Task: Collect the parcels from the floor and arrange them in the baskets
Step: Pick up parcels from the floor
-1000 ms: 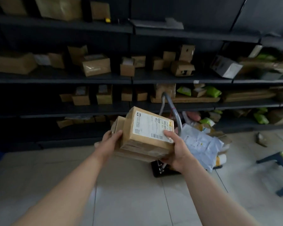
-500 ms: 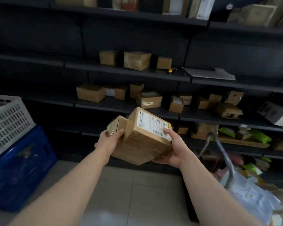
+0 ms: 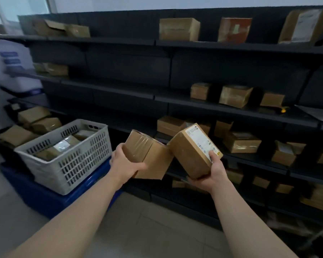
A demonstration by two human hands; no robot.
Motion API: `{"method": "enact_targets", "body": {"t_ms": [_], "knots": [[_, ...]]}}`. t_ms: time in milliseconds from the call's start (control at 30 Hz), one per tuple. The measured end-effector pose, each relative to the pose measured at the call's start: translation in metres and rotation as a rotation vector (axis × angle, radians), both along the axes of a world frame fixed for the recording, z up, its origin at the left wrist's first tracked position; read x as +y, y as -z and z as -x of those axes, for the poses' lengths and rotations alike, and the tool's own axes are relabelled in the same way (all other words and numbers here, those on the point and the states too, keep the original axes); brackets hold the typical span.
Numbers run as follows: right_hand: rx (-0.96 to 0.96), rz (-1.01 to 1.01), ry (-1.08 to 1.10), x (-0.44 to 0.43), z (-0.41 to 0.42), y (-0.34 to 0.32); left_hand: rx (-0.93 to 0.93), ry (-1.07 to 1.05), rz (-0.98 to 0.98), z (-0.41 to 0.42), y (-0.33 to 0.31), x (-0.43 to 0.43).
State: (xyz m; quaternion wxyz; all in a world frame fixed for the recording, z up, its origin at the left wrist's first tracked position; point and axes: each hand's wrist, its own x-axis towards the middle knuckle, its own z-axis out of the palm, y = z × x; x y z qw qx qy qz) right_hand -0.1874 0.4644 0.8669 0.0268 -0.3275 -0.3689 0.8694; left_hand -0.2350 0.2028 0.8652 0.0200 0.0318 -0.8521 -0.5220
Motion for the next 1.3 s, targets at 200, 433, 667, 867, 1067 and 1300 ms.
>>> {"method": "enact_targets", "body": {"t_ms": [200, 433, 667, 867, 1067, 1300], "knots": [[-0.064, -0.038, -0.089, -0.051, 0.074, 0.012, 0.357, -0.039, 0.365, 0.014, 0.008, -0.062], [-0.047, -0.043, -0.228, -0.096, 0.165, 0.009, 0.602, -0.033, 0.811, 0.057, 0.013, -0.115], [-0.028, -0.095, -0.392, -0.138, 0.259, -0.005, 0.595, -0.154, 1.037, 0.104, 0.009, -0.147], [0.014, -0.138, -0.645, -0.197, 0.309, 0.006, 0.377, -0.524, 0.784, 0.112, 0.022, -0.176], [0.060, -0.182, -0.769, -0.268, 0.337, 0.010, 0.183, -0.827, 0.679, 0.120, 0.021, -0.244], [0.028, -0.247, -0.707, -0.351, 0.376, 0.026, 0.094, -0.784, 0.657, 0.169, 0.033, -0.334]]}}
